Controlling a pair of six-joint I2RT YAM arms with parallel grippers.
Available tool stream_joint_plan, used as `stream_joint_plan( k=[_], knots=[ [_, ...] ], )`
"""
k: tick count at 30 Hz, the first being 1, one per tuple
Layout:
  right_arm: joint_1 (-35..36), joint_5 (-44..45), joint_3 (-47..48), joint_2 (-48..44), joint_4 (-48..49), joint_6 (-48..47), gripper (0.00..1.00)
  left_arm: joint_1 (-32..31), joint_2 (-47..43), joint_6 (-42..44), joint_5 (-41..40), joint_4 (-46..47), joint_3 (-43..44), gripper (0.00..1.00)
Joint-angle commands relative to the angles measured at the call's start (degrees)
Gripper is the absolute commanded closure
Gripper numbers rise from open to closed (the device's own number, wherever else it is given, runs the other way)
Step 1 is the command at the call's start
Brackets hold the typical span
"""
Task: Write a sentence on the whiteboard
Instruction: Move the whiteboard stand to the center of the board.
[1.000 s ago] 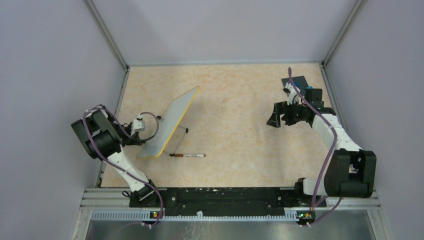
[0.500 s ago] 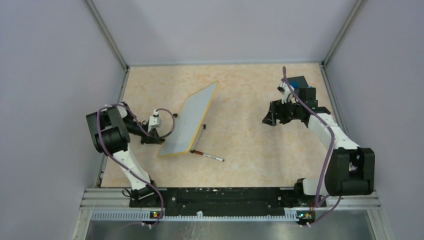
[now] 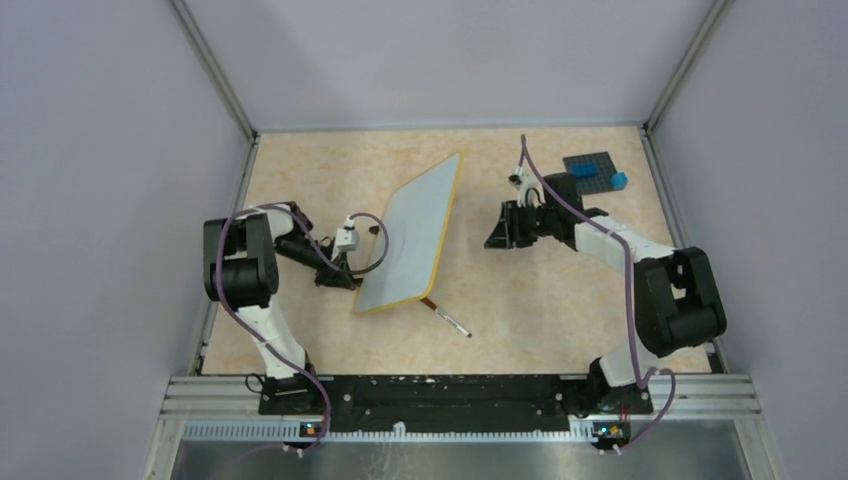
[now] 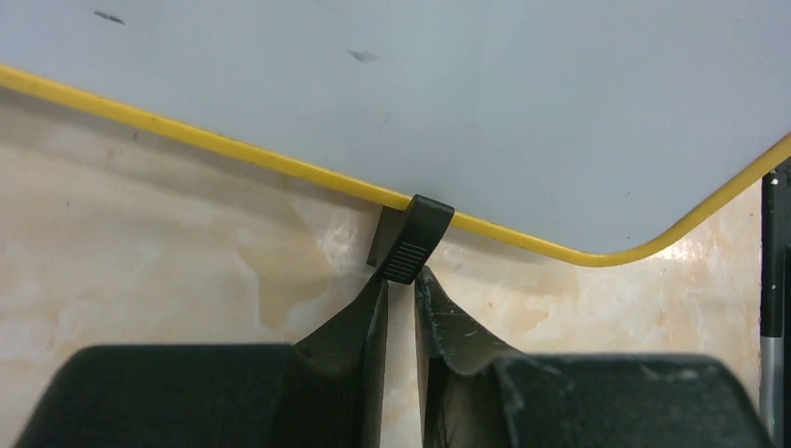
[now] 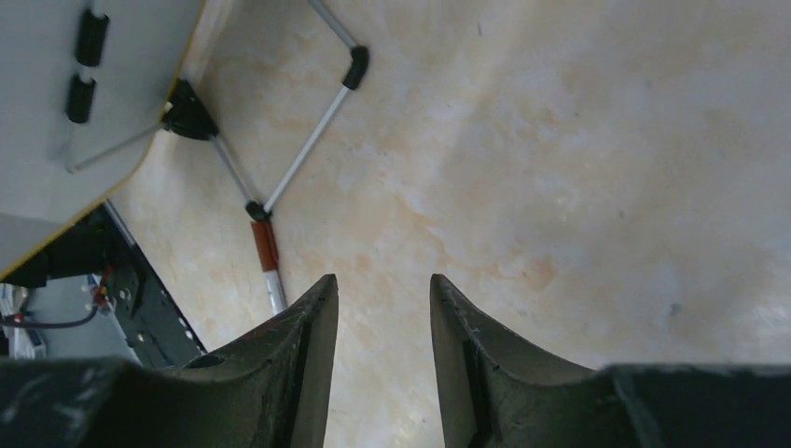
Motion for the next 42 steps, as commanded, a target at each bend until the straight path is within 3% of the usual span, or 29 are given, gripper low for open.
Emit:
stream_joint_plan(
  k=[1,7,11,16,25,32,42],
  knots=[
    [4.69,2.62,4.39,2.09,7.14,6.02,0.6,-3.41,-3.78,-6.81,0.95,4.98,-0.63,0.79],
    [8.7,4.52,6.53,7.64,10.13,11.44,0.62,-5.2,-4.81,-8.4,2.22,4.72,-0.31,0.71],
    [10.52,3.39,6.85,9.66,10.21,12.24,0.64,-3.75,-4.7,-4.18,1.89,0.3,1.07,0.64],
    [10.27,2.89,5.9,7.28,9.89,10.87,0.65,-0.06,-3.13,2.52,0.57,-6.44,6.74,0.53],
    [4.4,0.75,4.98,1.43,5.48,7.8,0.65,-4.05,-6.01,2.07,-3.39,-0.84,1.75,0.47],
    [-0.88,-0.2,3.3,-3.49,2.33,5.98,0.65,-8.15,-8.76,-2.51,-5.32,6.32,-2.71,0.52],
    [-5.95,-1.27,1.7,-7.32,-1.03,4.37,0.65,-16.05,-10.38,-15.89,-3.14,12.4,-4.36,0.82]
  ],
)
